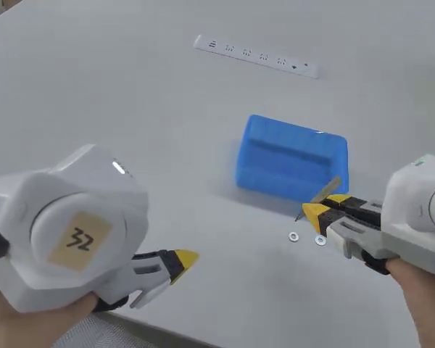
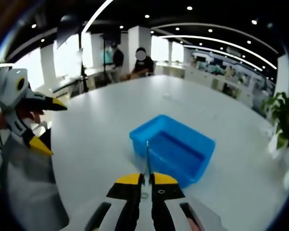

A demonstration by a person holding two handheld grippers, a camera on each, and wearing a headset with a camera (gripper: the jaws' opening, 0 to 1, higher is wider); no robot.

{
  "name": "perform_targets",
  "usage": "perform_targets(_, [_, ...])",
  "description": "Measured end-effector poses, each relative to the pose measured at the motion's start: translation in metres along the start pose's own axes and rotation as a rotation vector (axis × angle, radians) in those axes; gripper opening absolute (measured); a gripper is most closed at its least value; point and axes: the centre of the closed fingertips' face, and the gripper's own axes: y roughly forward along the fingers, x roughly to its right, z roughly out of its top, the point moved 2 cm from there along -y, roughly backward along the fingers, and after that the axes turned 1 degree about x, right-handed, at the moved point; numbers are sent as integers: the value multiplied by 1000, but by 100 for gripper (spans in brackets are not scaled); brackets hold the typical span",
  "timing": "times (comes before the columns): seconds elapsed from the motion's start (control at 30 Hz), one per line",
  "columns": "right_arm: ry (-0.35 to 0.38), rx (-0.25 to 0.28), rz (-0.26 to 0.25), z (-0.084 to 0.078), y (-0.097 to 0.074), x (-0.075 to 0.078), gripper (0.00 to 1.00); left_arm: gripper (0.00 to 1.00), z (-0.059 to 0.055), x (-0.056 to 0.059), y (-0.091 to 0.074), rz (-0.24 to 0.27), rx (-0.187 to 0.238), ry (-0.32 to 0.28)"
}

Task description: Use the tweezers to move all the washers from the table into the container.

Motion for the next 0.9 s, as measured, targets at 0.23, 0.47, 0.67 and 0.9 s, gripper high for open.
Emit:
perform_targets(0.23, [9, -26, 3, -13, 10, 6, 4, 79, -2, 0, 1, -2, -7, 0])
perform_targets(0.47, [15, -35, 5, -18, 15, 11, 4, 79, -3, 0, 2, -4, -12, 1])
perform_targets(0.67, [24, -41, 5, -18, 13, 12, 4, 79, -3, 1, 3, -3, -15, 8])
perform_targets(0.9, [49, -38, 8, -19, 12, 15, 4, 78, -5, 3, 4, -7, -22, 18])
